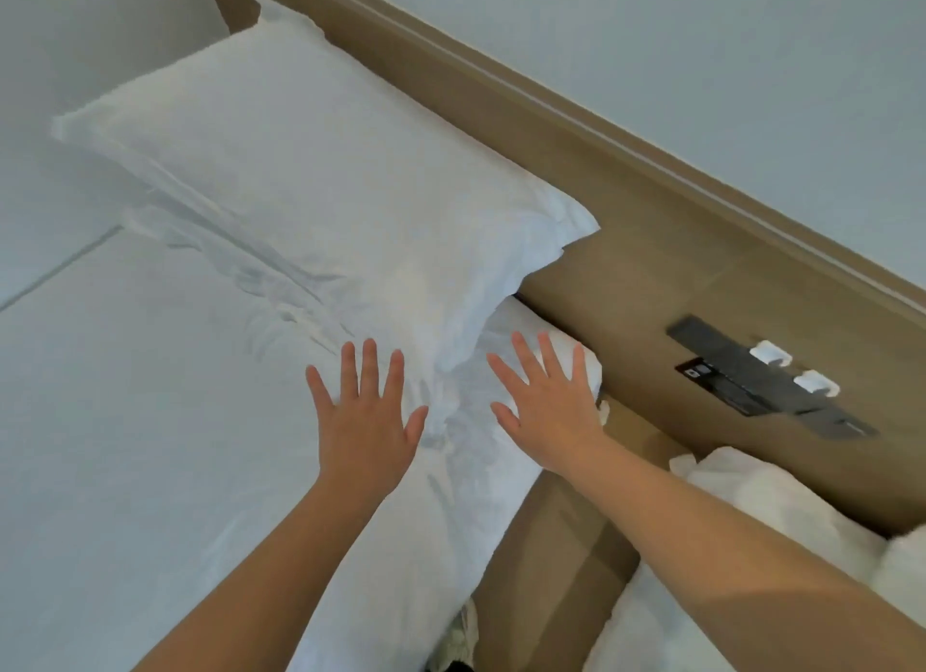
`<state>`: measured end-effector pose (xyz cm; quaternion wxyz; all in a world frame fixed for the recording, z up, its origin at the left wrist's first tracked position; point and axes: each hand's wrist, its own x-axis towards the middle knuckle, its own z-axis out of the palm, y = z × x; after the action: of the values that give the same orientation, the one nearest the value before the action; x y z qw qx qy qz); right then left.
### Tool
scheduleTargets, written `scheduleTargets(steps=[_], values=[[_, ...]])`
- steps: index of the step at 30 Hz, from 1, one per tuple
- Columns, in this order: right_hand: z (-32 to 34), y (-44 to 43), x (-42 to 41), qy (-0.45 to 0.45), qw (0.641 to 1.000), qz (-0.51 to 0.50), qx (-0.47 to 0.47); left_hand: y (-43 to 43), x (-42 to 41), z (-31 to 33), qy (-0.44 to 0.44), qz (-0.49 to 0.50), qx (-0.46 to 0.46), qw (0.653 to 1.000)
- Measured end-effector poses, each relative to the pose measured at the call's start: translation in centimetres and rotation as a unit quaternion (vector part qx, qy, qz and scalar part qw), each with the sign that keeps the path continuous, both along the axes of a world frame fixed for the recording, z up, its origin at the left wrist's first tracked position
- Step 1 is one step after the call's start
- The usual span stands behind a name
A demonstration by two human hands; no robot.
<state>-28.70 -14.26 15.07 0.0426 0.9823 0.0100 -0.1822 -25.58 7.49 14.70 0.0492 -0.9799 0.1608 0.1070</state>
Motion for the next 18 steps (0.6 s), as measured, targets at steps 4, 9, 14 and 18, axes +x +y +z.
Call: scheduleTargets(steps=[4, 9, 14, 18], values=[[-0.6, -6.5, -8.0, 0.017, 0.995, -0.095, -0.008, -7.4, -4.2, -0.6, 0.022, -0.087, 0.018, 0.996], [-1.0, -16.0, -23.6, 0.058, 0.959, -0.277, -0.012, -18.6, -12.5, -0.4, 0.031, -0.219, 0.027, 0.975], [-0.4, -22.0, -41.8, 0.106, 0.89, -0.443, -0.015, -28.7, -24.1, 0.6, 0.05, -0.348, 0.02, 0.936], [0.1, -24.1, -53.0, 0.091, 0.83, -0.549, 0.028, -34.6, -33.2, 0.6, 0.068, -0.444, 0.034, 0.893]])
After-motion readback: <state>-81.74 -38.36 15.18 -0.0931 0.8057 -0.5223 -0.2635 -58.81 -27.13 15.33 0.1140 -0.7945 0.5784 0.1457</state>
